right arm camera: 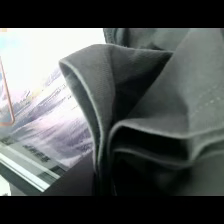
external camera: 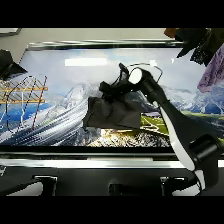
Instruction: Fold the clothes and pants, and hang the long-sleeved shirts on hangers.
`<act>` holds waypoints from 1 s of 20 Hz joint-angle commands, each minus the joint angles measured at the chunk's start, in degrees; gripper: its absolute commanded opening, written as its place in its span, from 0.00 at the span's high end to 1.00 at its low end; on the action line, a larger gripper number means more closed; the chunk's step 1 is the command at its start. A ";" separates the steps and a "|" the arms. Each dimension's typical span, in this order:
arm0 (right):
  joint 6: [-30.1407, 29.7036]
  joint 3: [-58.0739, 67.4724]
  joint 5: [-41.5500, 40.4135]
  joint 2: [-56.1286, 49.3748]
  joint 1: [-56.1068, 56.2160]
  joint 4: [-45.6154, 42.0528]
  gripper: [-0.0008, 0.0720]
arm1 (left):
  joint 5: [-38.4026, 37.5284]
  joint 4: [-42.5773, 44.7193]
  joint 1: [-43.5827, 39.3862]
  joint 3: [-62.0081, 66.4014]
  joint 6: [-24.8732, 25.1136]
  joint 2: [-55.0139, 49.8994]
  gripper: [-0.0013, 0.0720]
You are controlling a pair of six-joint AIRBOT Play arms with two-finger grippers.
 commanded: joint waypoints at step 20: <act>-2.21 0.04 -6.05 -5.01 6.54 9.92 0.57 | -0.57 0.04 0.72 -0.02 0.39 0.11 0.96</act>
